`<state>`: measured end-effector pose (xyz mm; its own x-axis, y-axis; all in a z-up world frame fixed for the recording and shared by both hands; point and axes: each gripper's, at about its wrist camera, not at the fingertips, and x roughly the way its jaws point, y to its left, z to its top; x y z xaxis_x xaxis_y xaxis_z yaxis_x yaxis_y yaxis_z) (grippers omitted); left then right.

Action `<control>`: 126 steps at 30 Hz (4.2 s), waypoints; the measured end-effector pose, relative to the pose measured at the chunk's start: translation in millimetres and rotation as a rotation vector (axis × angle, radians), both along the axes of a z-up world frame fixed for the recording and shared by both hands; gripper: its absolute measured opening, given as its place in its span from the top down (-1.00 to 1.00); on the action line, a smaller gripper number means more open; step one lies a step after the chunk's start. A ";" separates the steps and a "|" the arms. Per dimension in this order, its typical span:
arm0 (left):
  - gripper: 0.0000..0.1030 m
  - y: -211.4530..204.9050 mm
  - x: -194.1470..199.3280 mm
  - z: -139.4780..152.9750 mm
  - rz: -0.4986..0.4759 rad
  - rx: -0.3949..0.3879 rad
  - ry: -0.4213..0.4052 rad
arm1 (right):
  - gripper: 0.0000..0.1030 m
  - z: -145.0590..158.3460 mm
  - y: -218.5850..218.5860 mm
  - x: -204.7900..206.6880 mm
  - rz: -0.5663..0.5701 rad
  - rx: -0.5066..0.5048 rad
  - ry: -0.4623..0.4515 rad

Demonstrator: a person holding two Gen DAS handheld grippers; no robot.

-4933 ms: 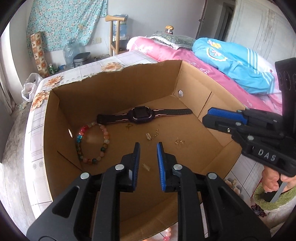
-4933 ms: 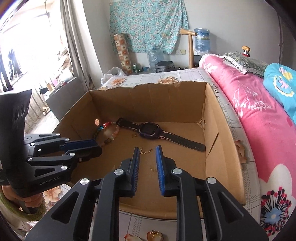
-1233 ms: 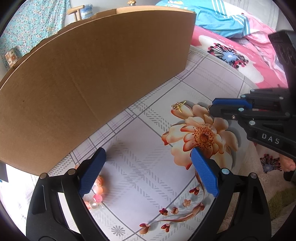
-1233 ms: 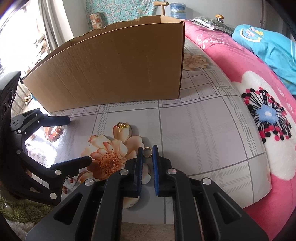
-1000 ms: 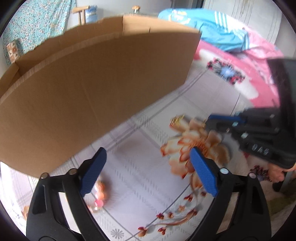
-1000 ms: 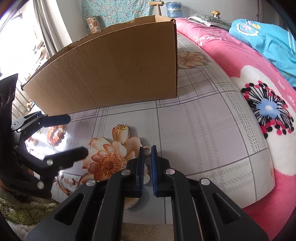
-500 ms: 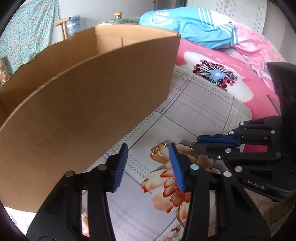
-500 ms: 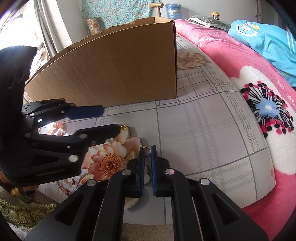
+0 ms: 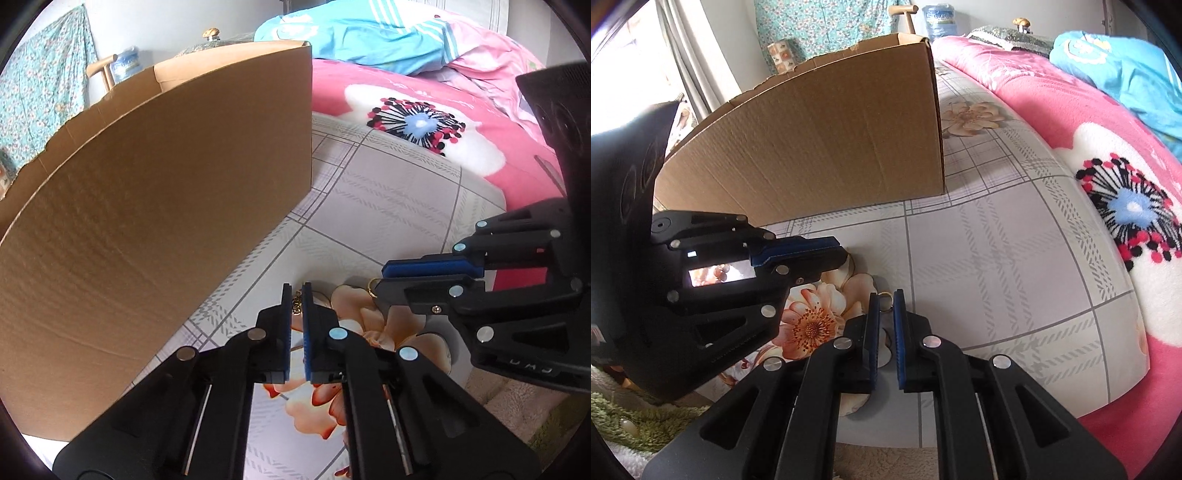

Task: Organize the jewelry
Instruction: 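Close the right tool on the small gold ring charm, then carry the gold ring charm into the box and open the right tool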

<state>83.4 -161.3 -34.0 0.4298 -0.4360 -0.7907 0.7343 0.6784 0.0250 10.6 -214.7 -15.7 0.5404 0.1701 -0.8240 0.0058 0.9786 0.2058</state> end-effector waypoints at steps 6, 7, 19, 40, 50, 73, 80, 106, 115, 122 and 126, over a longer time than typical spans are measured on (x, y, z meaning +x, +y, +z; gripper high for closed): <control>0.93 9.7 4.4 -0.2 0.037 -0.045 0.038 | 0.50 6.1 -0.4 -3.4 0.013 0.041 -0.026; 0.93 11.7 5.1 -0.5 0.043 -0.049 0.042 | 0.48 7.4 1.4 -3.5 0.018 0.032 -0.033; 0.94 32.8 4.7 -1.4 0.095 -0.075 0.060 | 0.72 4.3 21.7 6.8 0.064 -0.178 -0.040; 1.00 49.3 4.1 3.4 0.138 -0.104 0.064 | 0.87 11.9 2.5 2.6 0.034 -0.046 -0.048; 1.00 49.0 2.1 5.1 0.134 -0.105 0.056 | 0.64 2.6 18.4 7.7 0.093 -0.150 -0.023; 1.00 65.5 -2.2 26.7 0.140 -0.155 0.040 | 0.81 32.0 4.8 0.1 0.068 -0.112 -0.090; 1.00 94.0 -5.3 74.2 0.157 -0.257 0.007 | 0.81 77.3 3.2 0.0 0.075 -0.082 -0.215; 1.00 134.9 110.5 83.0 0.466 -0.132 0.038 | 0.81 81.9 64.6 129.4 0.023 -0.202 -0.213; 0.99 129.1 122.5 74.7 0.526 -0.070 0.062 | 0.61 75.0 62.8 132.1 -0.013 -0.284 -0.226; 0.93 124.8 126.1 74.7 0.558 -0.025 0.062 | 0.40 79.6 63.8 124.5 0.016 -0.230 -0.265; 0.82 126.1 125.2 74.6 0.572 -0.018 0.061 | 0.23 84.1 64.3 121.8 0.011 -0.220 -0.283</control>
